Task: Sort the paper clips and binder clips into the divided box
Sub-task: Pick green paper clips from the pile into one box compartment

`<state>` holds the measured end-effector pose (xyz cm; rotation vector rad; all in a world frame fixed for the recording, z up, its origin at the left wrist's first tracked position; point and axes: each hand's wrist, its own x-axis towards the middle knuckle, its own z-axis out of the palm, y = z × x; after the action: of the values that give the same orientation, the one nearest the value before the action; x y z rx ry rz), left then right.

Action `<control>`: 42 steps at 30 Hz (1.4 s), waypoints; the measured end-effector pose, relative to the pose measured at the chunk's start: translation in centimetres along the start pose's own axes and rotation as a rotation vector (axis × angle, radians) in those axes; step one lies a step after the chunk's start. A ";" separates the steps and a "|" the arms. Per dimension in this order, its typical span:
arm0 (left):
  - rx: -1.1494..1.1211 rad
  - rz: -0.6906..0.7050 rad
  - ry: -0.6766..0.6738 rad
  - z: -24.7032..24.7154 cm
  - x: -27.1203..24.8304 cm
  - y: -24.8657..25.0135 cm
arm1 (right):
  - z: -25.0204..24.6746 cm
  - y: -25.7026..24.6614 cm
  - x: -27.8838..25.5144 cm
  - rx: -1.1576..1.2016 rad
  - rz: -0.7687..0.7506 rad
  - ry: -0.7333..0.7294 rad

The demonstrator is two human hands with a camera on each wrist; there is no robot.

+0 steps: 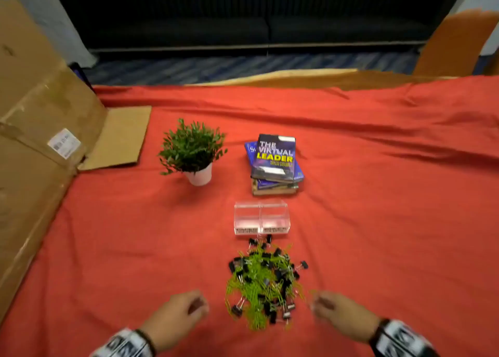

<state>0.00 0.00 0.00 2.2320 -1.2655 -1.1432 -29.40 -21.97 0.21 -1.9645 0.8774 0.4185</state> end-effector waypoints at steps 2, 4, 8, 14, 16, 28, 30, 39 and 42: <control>0.047 -0.016 0.009 0.8 2.4 0.6 | 0.0 -1.6 2.8 0.021 0.009 0.036; 0.073 -0.010 0.006 1.8 4.3 1.8 | 0.3 -2.8 5.1 -0.002 0.014 0.078; 0.159 0.047 0.037 4.2 6.7 3.1 | 2.0 -4.5 8.4 -0.146 -0.010 0.112; 0.215 -0.020 0.122 5.4 7.9 2.7 | 4.7 -5.3 11.6 -0.372 -0.086 0.097; 0.220 -0.077 0.173 5.4 8.1 2.0 | 4.5 -5.0 11.8 -0.378 -0.088 0.141; 0.313 -0.127 0.149 6.8 9.5 1.7 | 3.8 -6.1 14.0 -0.587 -0.280 0.183; 0.350 -0.118 0.133 6.7 9.6 1.8 | 4.2 -5.6 14.2 -0.649 -0.275 0.190; 0.514 0.022 0.091 6.4 9.8 1.4 | 2.9 -5.2 14.5 -0.441 -0.151 0.127; 0.585 0.026 0.071 6.5 10.0 1.6 | 1.4 -5.9 14.4 -0.230 -0.022 0.116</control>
<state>-3.13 -8.48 -7.91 2.6104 -1.7653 -0.7330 -15.17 -24.75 -5.51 -2.2259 0.9127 0.4111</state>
